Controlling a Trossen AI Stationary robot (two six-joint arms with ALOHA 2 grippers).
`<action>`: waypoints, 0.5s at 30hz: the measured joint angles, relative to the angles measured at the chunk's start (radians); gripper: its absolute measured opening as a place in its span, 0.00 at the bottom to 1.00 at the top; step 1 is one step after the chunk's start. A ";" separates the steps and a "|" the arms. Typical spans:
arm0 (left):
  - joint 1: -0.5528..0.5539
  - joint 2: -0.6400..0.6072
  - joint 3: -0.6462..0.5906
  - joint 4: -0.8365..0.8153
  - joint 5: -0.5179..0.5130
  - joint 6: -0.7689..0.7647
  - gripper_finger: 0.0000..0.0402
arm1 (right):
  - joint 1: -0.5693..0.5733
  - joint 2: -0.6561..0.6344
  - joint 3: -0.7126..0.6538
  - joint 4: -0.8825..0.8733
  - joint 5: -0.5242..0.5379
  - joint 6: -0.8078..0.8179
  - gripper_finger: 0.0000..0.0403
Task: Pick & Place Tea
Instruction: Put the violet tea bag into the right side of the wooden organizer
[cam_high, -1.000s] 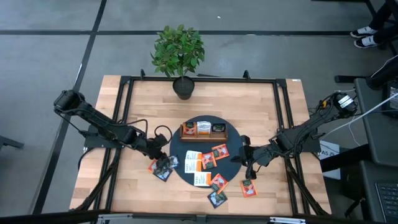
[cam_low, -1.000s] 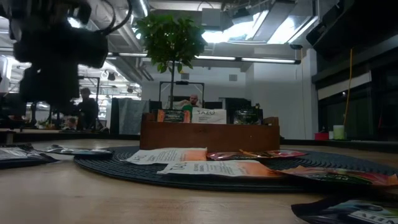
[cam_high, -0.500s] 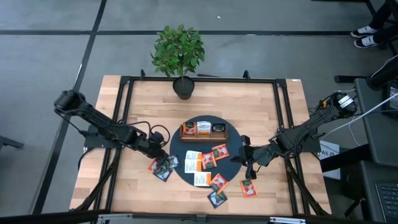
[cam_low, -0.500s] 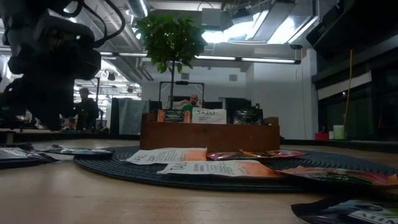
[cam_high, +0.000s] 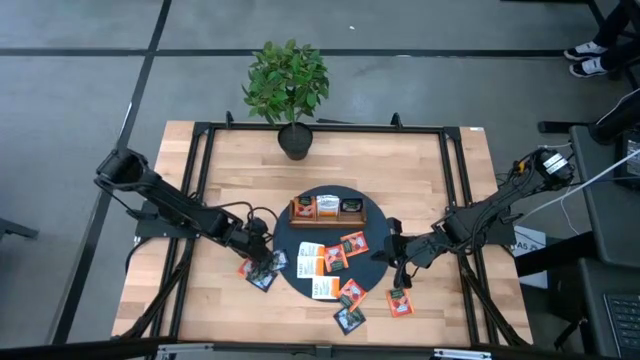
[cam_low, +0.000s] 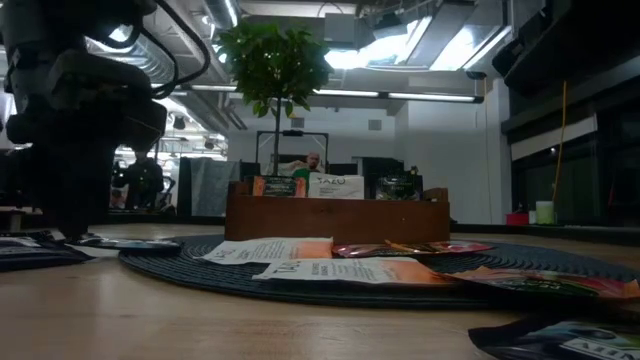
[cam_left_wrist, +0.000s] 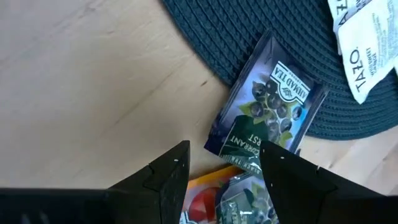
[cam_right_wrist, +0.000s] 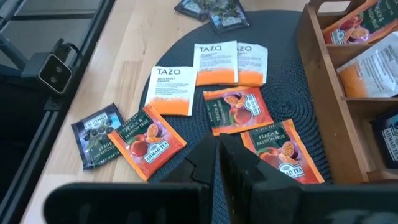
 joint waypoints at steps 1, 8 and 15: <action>0.001 0.009 0.000 0.009 0.001 0.005 0.47 | 0.000 0.000 0.000 -0.001 0.000 0.000 0.06; 0.002 0.044 0.004 0.022 0.009 0.006 0.47 | 0.000 0.000 0.000 0.001 0.000 0.002 0.06; 0.003 0.046 0.002 0.031 0.010 0.032 0.45 | 0.000 0.000 0.000 0.001 0.000 0.003 0.06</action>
